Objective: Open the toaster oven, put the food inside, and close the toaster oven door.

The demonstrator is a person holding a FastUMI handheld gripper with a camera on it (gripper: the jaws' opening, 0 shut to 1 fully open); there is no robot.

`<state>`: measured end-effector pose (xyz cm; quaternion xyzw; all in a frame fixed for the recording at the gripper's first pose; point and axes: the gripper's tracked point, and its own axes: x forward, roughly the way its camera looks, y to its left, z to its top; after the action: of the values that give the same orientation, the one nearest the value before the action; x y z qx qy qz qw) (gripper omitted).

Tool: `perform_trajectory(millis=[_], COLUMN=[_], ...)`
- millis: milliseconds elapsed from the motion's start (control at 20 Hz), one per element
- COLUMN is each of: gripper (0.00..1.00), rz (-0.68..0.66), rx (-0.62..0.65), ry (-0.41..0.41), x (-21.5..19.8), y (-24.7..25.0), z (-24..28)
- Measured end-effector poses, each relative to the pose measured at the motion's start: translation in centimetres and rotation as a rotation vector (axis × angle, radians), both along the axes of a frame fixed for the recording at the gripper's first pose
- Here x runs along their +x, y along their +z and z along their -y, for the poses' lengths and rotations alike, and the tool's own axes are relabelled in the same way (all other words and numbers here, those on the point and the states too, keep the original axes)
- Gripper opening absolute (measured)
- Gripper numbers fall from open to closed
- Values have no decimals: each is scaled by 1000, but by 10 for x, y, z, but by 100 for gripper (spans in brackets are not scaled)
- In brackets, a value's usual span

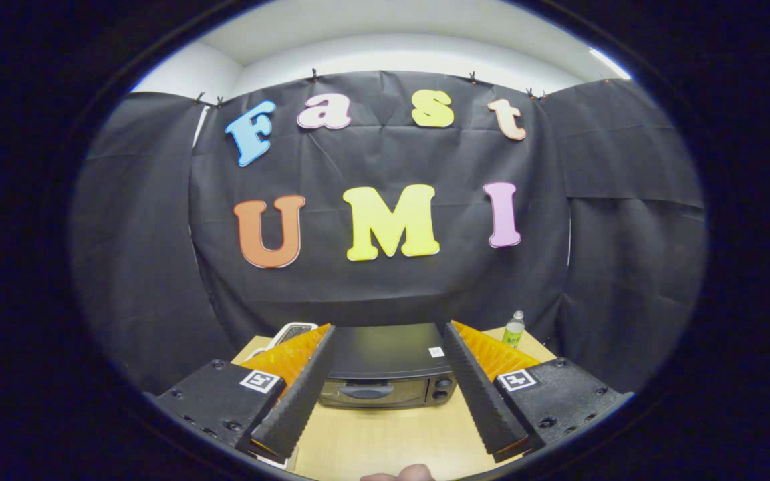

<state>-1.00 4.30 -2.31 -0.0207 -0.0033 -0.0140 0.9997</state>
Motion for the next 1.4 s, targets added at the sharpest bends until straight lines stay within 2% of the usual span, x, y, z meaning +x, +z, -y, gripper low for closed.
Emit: perform_trajectory(millis=[200, 450, 850, 1400], gripper=[100, 100, 100, 100], rz=[30, 20, -7, -44], rx=[-20, 22, 1, 14], ry=[22, 24, 61, 60], x=[-25, -44, -48, -37], y=[1, -13, -23, -31], z=[-1, 3, -3, 11])
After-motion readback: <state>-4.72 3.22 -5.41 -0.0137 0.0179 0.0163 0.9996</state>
